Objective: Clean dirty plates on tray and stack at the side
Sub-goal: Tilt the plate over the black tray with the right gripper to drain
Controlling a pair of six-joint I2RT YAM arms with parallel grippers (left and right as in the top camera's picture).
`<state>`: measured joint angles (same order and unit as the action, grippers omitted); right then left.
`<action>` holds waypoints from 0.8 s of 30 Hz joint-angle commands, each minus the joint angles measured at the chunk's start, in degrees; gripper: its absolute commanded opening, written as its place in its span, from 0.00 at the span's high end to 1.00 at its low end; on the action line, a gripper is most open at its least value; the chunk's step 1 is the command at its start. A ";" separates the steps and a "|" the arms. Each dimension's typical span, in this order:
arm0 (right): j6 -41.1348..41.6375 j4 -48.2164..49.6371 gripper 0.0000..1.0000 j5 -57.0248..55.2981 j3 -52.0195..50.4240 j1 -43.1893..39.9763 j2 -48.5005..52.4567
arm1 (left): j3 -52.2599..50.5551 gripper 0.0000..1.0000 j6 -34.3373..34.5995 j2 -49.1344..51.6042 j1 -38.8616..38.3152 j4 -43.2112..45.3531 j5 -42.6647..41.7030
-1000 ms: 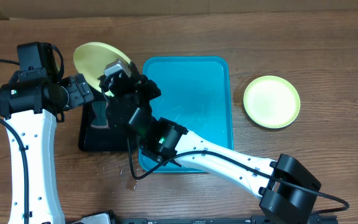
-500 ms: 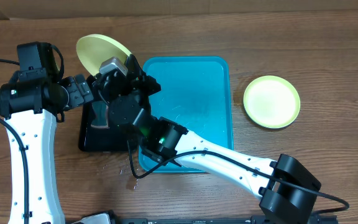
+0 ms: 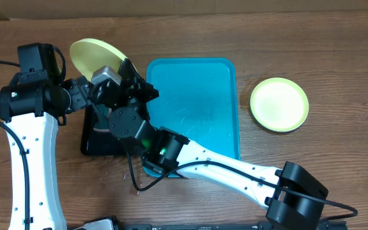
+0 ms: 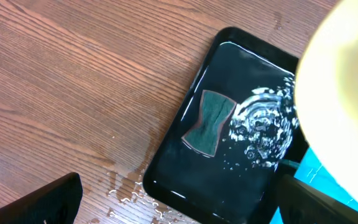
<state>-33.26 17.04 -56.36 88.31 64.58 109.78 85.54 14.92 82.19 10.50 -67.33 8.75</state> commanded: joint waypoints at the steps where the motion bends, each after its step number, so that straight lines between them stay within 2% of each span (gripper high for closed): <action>1: -0.20 0.70 0.96 -0.61 1.81 0.31 -2.10 | 0.87 0.00 0.96 0.09 -0.02 0.04 -0.28; 24: 0.48 0.70 0.96 -0.61 1.81 0.28 -2.10 | 0.87 0.00 0.96 0.09 -0.02 0.04 -0.28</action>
<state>-33.23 17.08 -56.36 88.31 64.64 109.78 85.54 14.92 82.19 10.50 -67.33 8.75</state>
